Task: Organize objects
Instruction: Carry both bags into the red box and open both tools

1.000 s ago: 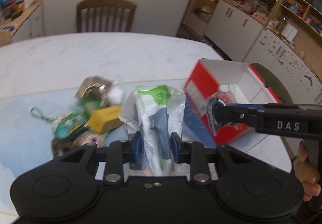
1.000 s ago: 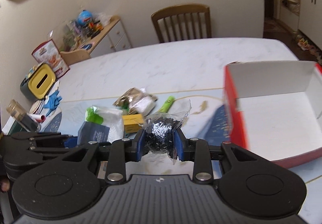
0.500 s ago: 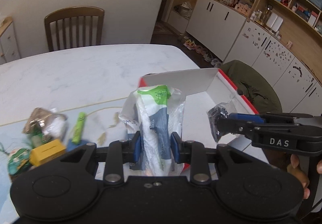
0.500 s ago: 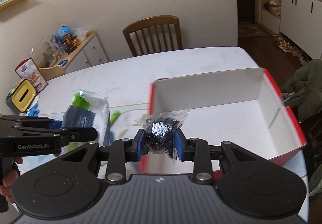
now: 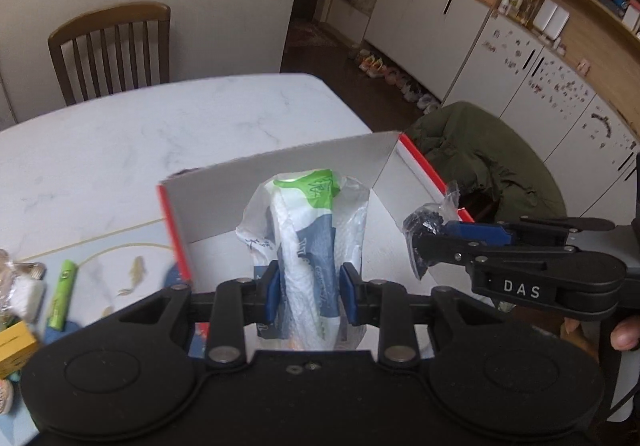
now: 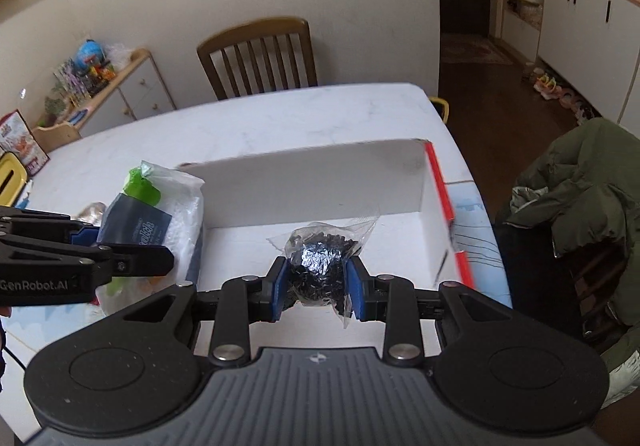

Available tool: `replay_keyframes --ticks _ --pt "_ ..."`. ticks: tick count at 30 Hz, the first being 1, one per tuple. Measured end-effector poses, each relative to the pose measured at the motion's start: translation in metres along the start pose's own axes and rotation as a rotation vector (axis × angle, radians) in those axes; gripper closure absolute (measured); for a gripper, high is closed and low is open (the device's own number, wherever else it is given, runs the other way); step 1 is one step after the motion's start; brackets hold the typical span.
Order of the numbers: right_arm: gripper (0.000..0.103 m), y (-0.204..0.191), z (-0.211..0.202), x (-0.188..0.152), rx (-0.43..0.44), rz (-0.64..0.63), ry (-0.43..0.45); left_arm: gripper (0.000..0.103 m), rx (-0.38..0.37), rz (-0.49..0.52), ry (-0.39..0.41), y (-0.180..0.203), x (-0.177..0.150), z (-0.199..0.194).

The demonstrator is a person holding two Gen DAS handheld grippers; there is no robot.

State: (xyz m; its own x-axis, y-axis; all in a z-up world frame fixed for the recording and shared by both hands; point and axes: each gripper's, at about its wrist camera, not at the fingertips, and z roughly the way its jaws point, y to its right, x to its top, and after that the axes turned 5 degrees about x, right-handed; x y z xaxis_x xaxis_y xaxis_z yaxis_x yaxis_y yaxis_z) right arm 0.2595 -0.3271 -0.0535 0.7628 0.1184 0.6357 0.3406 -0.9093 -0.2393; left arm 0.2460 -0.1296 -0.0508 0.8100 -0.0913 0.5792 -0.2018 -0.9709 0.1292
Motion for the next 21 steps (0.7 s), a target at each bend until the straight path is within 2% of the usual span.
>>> replay_keyframes --ticks 9,21 --pt "0.072 0.031 0.055 0.015 -0.024 -0.073 -0.1 0.074 0.087 0.034 -0.066 0.026 0.017 0.065" --pt "0.072 0.033 0.096 0.013 -0.046 -0.209 -0.222 0.073 0.123 -0.023 -0.201 0.022 0.031 0.133"
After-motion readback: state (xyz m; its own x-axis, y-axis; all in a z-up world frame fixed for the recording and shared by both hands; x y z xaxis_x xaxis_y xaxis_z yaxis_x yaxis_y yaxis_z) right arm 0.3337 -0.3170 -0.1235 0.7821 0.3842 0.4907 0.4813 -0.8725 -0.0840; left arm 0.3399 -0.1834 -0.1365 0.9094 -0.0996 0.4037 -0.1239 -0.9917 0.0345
